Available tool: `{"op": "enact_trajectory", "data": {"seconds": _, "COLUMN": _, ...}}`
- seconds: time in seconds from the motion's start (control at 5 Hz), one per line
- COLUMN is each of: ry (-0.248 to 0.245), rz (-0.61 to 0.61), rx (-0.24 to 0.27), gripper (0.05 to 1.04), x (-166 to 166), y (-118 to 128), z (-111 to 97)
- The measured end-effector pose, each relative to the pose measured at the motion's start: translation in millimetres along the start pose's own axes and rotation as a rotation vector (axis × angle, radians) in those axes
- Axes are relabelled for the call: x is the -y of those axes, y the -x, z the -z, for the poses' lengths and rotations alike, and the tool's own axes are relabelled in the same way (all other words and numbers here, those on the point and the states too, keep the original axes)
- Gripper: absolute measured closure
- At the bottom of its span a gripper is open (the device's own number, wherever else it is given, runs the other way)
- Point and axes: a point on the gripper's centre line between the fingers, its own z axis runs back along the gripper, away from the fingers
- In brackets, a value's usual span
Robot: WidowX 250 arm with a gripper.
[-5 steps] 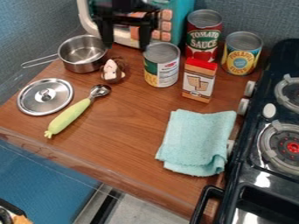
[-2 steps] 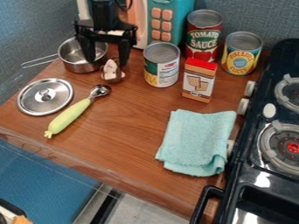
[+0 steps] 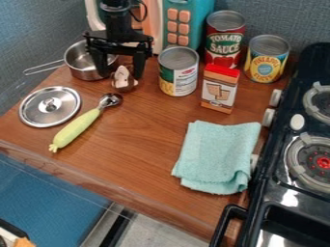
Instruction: Put the stuffed toy in the silver pot
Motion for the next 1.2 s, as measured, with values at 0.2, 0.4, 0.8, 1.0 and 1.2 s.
{"op": "enact_trajectory", "data": {"seconds": 0.2, "ry": -0.008, "rz": 0.007, "rx": 0.002, "gripper": 0.085, "x": 8, "y": -4, "z": 4}}
{"op": "enact_trajectory", "data": {"seconds": 0.4, "ry": -0.01, "rz": 0.005, "rx": 0.005, "gripper": 0.085, "x": 12, "y": -7, "z": 8}}
{"op": "enact_trajectory", "data": {"seconds": 0.8, "ry": -0.022, "rz": 0.007, "rx": 0.012, "gripper": 0.085, "x": 10, "y": -15, "z": 12}}
{"op": "enact_trajectory", "data": {"seconds": 1.0, "ry": -0.025, "rz": 0.003, "rx": 0.011, "gripper": 0.085, "x": 9, "y": -21, "z": 15}}
{"op": "enact_trajectory", "data": {"seconds": 1.2, "ry": -0.032, "rz": -0.003, "rx": 0.002, "gripper": 0.085, "x": 3, "y": -23, "z": 20}}
